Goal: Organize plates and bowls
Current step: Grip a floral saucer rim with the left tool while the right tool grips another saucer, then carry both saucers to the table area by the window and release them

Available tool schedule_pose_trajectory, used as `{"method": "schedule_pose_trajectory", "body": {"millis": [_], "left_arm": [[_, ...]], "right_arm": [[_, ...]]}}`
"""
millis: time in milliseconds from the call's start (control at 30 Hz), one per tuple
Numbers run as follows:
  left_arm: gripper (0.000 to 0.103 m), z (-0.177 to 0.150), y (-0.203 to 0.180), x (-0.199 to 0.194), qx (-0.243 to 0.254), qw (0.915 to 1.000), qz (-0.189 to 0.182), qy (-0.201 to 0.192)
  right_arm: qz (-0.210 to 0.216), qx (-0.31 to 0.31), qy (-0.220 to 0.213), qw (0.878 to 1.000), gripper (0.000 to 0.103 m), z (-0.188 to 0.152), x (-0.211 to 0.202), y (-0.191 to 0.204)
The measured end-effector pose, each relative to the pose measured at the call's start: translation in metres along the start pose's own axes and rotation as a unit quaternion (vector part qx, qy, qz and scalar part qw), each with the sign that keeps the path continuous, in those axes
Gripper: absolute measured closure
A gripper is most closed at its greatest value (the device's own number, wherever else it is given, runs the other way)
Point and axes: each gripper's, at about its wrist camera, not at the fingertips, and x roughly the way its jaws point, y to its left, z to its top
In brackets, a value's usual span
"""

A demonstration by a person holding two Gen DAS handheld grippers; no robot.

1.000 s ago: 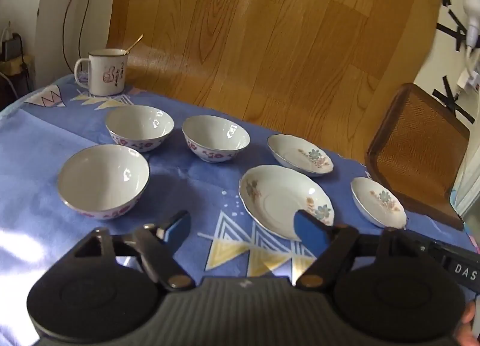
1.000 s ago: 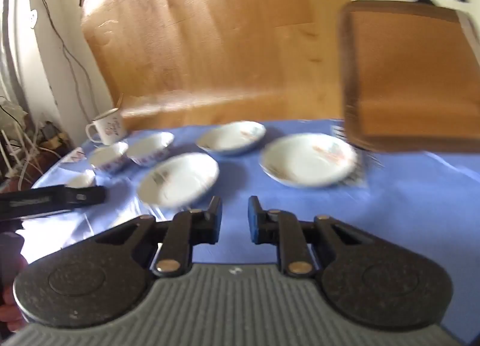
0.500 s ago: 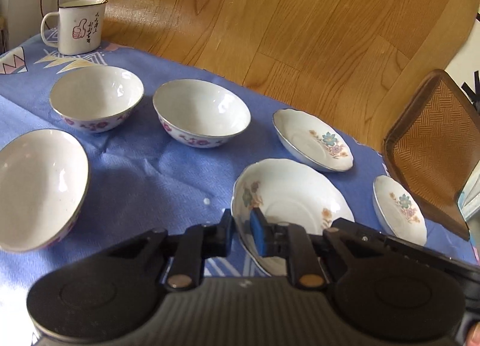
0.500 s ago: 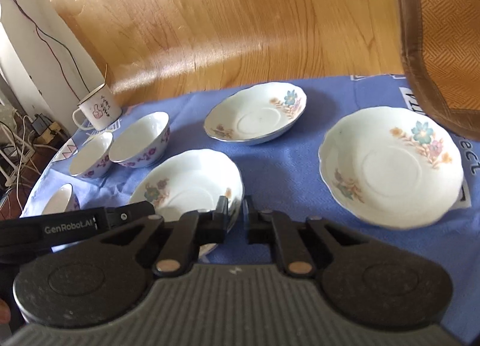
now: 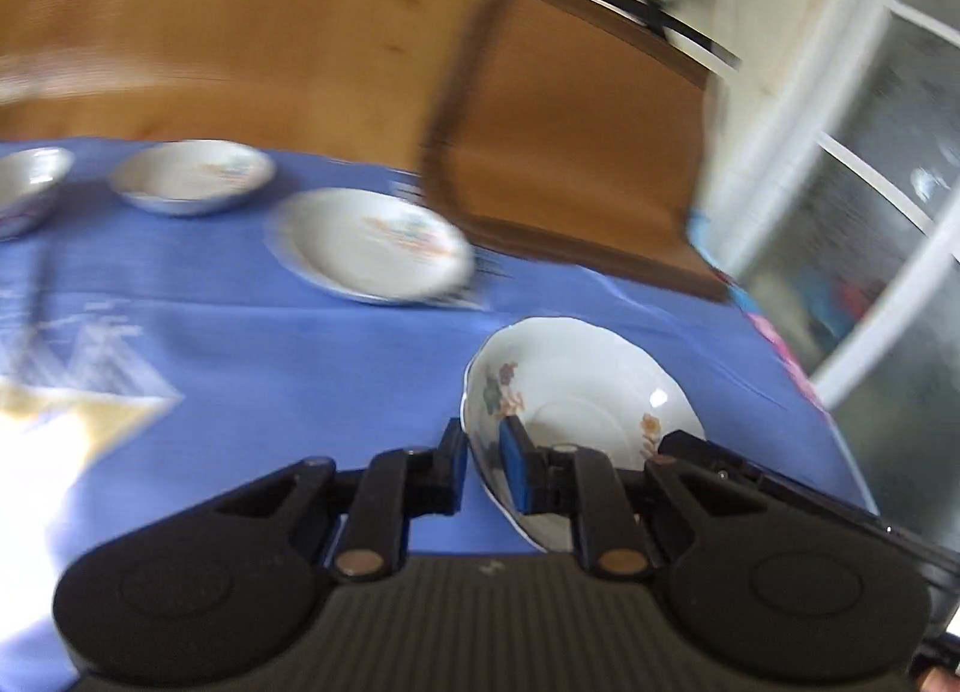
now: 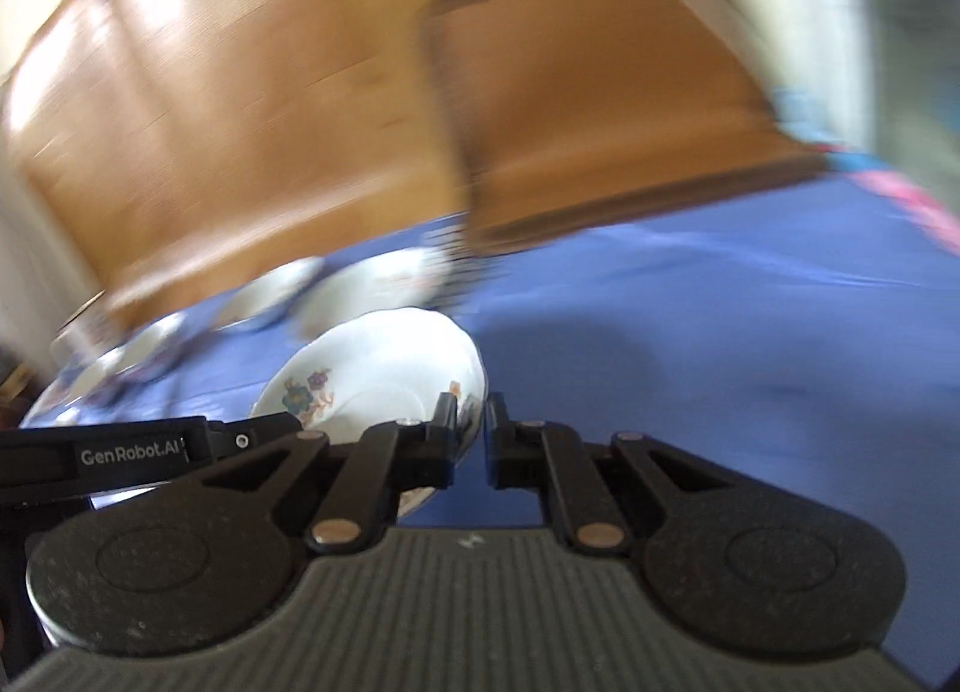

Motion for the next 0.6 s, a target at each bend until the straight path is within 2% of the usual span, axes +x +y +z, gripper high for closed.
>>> {"method": "schedule_pose_trajectory", "body": {"millis": [67,233,367,467,567,600], "left_arm": [[0.09,-0.004,-0.035,0.018,0.025,0.9995,-0.02,0.004],[0.089,-0.005,-0.085,0.056,0.049,0.9976,-0.04,0.027],[0.088,-0.006,-0.1,0.073,0.047,0.9976,-0.034,0.039],[0.086,-0.005,-0.1,0.078,0.045,0.9973,-0.029,0.05],[0.068,-0.003,-0.096,0.073,0.049,0.9974,-0.023,0.047],[0.062,-0.001,-0.093,0.069,0.049,0.9976,-0.022,0.044]], "right_arm": [[-0.034,0.017,-0.015,0.999,0.091,0.004,-0.007,-0.026],[-0.082,0.042,-0.03,0.995,0.091,0.011,-0.003,-0.068],[-0.094,0.044,-0.03,0.994,0.091,0.007,0.003,-0.079],[-0.091,0.047,-0.023,0.995,0.085,0.004,0.009,-0.084],[-0.095,0.041,-0.036,0.994,0.075,0.0,0.011,-0.082],[-0.099,0.041,-0.052,0.993,0.071,-0.002,0.0,-0.085]]}}
